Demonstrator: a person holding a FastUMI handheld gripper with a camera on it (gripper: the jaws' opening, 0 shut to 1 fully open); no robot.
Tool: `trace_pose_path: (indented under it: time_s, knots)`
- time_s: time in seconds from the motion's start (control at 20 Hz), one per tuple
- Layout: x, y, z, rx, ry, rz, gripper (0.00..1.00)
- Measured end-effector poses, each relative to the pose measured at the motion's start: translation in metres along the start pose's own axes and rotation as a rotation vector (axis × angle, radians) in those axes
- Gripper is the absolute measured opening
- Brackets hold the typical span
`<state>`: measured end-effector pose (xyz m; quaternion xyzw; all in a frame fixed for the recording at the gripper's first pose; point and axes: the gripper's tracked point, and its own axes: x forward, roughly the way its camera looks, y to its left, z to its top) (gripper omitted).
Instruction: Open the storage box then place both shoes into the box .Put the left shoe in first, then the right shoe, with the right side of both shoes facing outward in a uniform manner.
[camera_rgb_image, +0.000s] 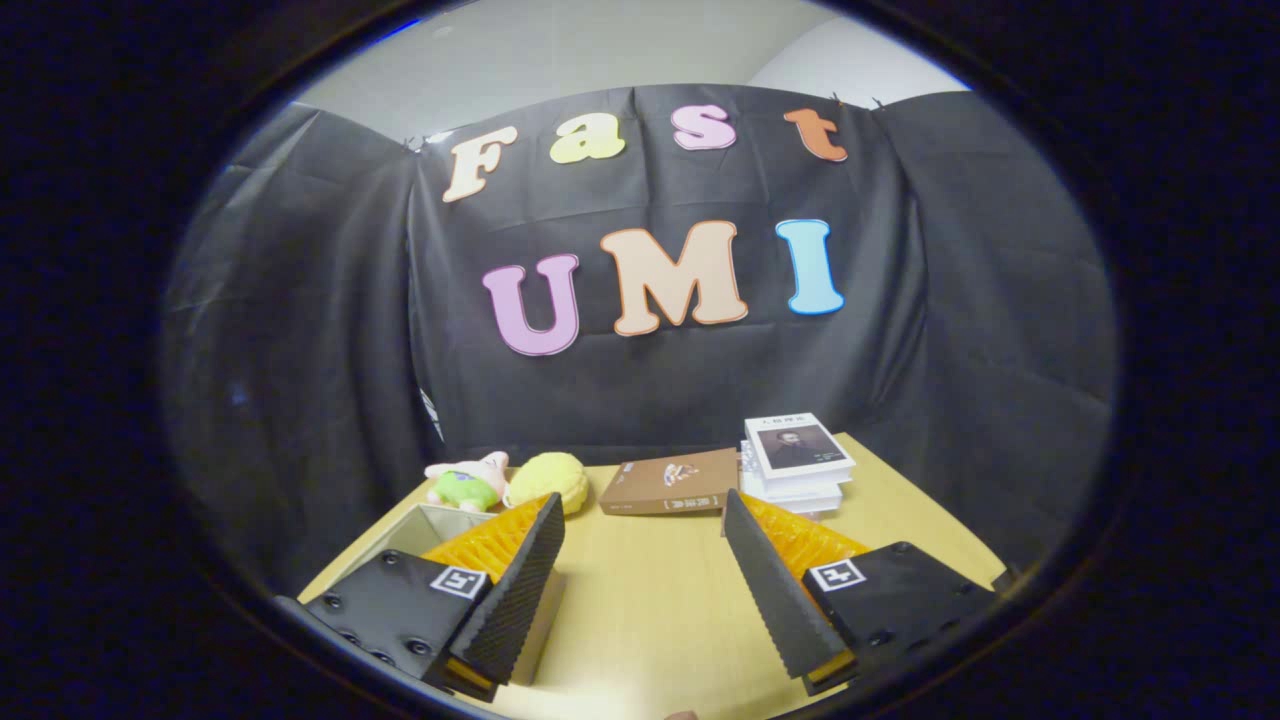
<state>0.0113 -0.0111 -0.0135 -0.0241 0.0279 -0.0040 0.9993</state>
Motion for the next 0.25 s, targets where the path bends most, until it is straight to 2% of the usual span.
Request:
trace_pose_path:
  time_s: [0.1, 0.25]
  knots:
    - [-0.003, -0.013, 0.008, -0.040, -0.019, -0.024, 1.00]
    - [-0.004, -0.021, 0.011, -0.030, -0.029, -0.028, 1.00]
